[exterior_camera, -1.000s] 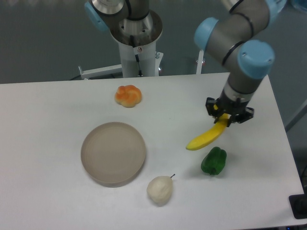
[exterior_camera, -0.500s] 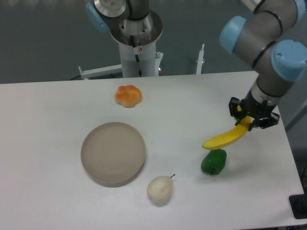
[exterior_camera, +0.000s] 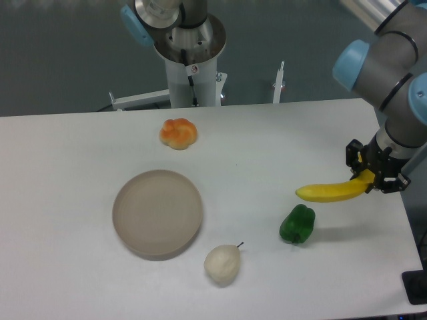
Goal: Pick up the banana from the table
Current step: 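Lift the banana off the table and carry it up and away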
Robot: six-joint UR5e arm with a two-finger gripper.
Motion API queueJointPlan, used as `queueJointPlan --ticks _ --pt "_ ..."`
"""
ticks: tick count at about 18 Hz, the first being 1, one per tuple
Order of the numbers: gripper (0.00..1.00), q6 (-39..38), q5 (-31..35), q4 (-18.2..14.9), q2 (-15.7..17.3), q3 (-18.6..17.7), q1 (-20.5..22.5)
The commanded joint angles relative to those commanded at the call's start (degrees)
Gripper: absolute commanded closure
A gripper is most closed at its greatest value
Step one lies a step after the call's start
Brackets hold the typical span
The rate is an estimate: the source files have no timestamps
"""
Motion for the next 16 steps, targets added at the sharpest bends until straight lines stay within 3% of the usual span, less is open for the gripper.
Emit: queueJointPlan --ticks 16 --pt "1.0 1.4 2.5 0.1 -0.7 -1.0 -0.6"
